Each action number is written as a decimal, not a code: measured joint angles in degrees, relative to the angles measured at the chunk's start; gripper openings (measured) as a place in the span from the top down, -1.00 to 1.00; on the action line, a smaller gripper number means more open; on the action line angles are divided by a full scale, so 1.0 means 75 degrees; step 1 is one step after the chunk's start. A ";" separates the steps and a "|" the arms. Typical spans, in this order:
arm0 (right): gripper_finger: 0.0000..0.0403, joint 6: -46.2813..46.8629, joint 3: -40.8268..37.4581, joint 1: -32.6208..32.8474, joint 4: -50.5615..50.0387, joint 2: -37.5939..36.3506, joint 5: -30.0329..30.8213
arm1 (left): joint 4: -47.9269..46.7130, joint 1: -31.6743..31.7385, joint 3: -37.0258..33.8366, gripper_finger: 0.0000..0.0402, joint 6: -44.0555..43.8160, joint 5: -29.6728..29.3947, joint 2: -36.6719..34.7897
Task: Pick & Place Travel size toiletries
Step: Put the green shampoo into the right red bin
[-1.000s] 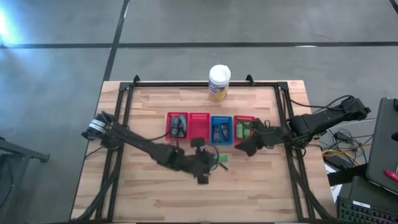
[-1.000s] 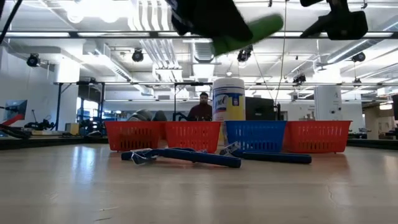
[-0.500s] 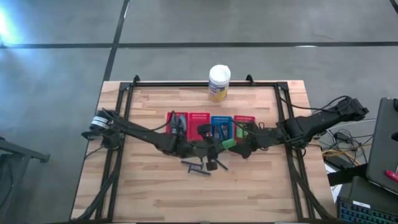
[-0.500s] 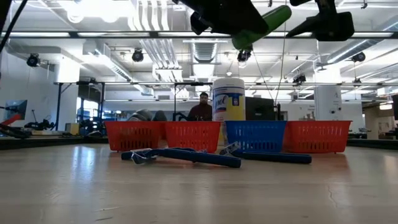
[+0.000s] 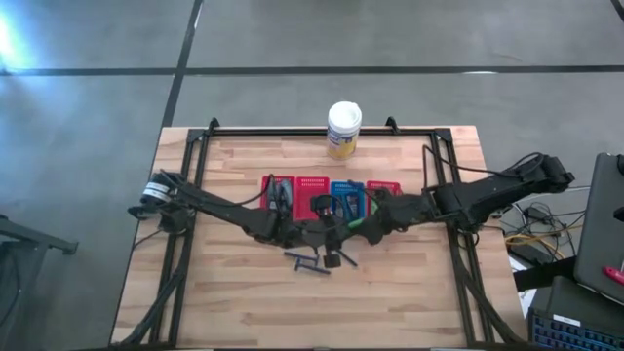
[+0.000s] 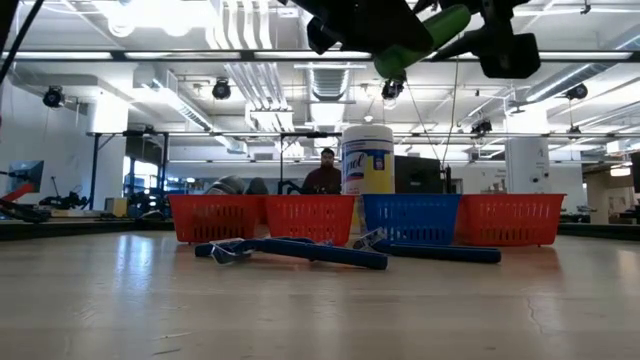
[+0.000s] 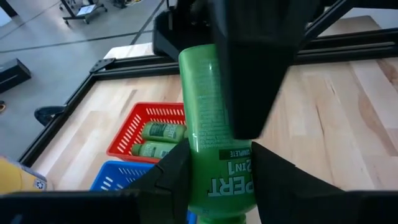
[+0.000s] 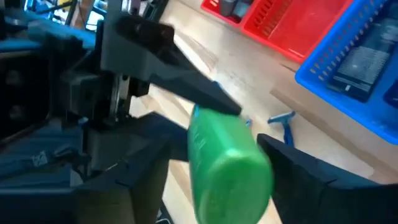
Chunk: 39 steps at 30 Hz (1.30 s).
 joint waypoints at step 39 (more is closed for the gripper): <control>0.53 -0.1320 0.0003 -0.1111 -0.4934 -0.0436 0.2091 | -0.3961 -0.1197 -0.0009 -0.53 -0.4184 -0.0903 -0.0265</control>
